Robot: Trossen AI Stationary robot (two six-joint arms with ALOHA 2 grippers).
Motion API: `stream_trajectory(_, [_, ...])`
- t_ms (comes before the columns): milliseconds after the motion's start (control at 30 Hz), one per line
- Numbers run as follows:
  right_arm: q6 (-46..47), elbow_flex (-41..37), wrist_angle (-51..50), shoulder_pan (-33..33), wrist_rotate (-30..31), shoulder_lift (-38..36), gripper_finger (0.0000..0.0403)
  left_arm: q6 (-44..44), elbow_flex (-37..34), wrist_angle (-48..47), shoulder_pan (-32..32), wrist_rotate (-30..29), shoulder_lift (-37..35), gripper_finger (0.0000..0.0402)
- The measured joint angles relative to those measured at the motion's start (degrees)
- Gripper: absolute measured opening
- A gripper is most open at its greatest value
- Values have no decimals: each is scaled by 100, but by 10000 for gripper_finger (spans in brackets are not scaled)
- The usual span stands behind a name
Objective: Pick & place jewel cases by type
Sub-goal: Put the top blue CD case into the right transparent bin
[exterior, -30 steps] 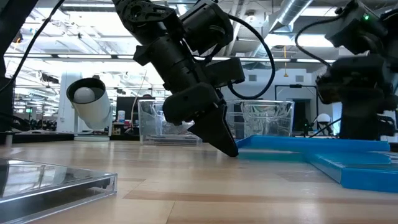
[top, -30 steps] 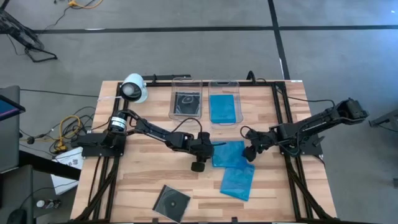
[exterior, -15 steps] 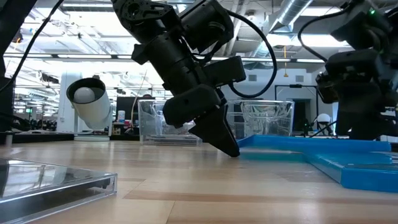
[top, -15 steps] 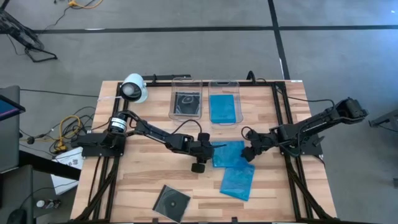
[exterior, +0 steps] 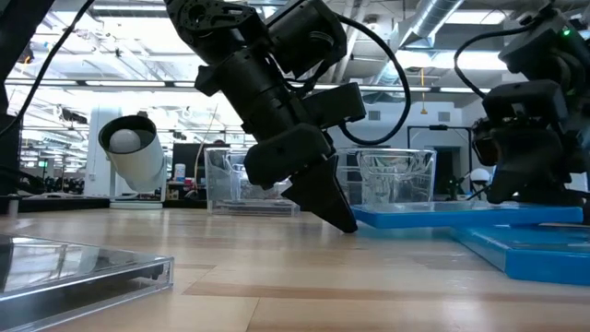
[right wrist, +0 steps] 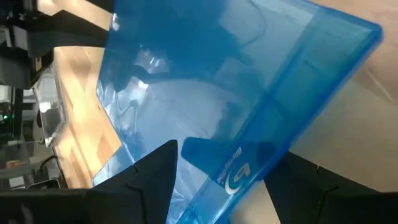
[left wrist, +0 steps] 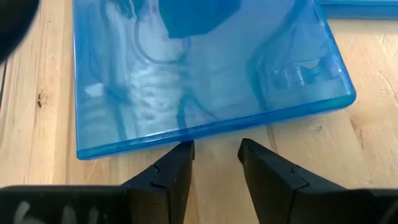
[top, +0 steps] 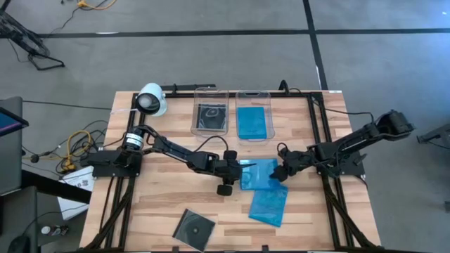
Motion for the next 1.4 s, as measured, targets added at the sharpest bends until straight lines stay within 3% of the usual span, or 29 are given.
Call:
stream_trajectory(267, [-268,-14,94,-1,-1,-39,210,-37,0,4,-2,-12,0,137])
stream_trajectory(667, [-905,-12,1137,3,-48,-55,106,-159,-20,-55,-11,-126,-4,137])
stream_trajectory(933, [-1294,-10,1665,148,-103,-52,90,-258,-24,-96,-20,-380,-7,137])
stream_trajectory(1167, [-1342,-3,1685,526,349,-52,83,-498,-31,-10,-17,-488,-7,137])
stream_trajectory(1400, [-1365,-3,1658,831,835,-52,34,-520,-31,17,-11,-529,-7,137])
